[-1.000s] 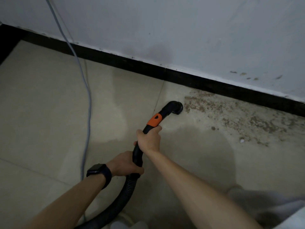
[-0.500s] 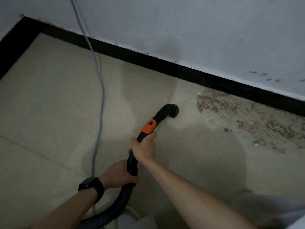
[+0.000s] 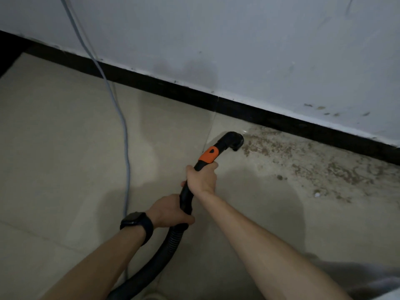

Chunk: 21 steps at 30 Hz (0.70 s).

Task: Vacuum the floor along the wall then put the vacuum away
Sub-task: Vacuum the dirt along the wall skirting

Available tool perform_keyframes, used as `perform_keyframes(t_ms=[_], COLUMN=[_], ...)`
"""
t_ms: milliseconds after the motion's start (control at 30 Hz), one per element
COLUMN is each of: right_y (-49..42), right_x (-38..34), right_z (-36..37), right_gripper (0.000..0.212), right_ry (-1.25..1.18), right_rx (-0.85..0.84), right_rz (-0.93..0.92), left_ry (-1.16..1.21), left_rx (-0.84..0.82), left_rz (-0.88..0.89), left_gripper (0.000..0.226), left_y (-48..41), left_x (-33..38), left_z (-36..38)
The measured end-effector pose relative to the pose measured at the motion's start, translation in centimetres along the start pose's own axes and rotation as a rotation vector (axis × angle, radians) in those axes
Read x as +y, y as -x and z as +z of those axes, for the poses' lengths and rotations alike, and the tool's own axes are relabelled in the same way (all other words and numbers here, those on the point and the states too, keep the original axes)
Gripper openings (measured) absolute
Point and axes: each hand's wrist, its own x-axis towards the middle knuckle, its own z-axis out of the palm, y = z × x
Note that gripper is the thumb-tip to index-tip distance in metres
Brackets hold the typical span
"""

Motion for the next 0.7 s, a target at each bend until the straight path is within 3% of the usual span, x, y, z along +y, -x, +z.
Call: perform_keyframes(t_ms=[433, 700], right_y=[-5.1, -5.9], right_x=[-2.6, -1.7], right_z=[-3.8, -4.2], right_gripper=[0.042, 0.071], right_ry=[0.067, 0.379], right_rx=[-0.046, -0.1], right_rz=[-0.02, -0.119], left_ry=[0.176, 0.465], left_rx=[-0.011, 0.0], left_rz=[-0.004, -0.09], left_gripper=[0.026, 0.011], left_y=[-4.4, -4.9], left_x=[4.8, 6.0], left_z=[-0.3, 2.8])
